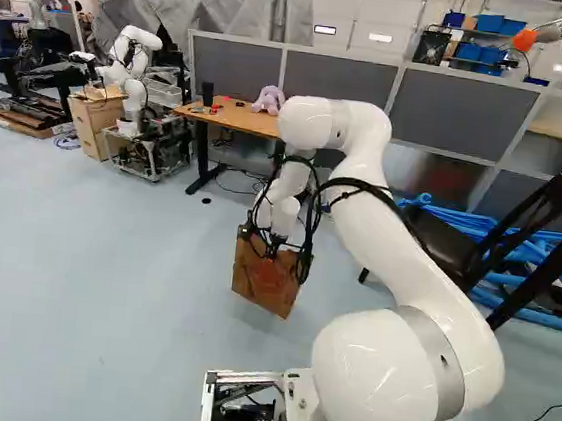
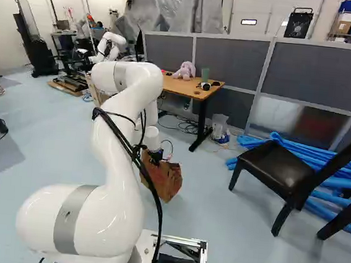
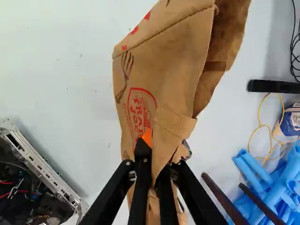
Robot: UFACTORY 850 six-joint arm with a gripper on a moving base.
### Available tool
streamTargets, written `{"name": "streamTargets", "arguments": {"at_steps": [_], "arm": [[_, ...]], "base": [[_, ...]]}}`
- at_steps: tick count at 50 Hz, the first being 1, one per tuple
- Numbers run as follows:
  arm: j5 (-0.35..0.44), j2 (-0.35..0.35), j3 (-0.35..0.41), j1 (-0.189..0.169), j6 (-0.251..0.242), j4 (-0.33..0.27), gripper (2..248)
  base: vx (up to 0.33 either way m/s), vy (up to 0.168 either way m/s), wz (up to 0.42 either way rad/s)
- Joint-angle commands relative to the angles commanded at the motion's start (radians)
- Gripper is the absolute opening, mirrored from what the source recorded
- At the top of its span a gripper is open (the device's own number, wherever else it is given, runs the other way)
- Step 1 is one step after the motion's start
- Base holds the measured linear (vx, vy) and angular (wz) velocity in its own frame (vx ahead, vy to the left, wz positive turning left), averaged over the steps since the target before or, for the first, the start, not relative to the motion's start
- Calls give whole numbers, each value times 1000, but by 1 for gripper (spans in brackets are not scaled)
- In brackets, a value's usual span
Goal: Pick up the bag on the ground and place it on the table
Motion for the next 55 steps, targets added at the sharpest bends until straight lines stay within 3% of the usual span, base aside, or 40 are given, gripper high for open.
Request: {"name": "streamTargets", "arguments": {"at_steps": [55], "arm": [[0,204,139,0,0,0,21]], "base": [[0,0,0]]}}
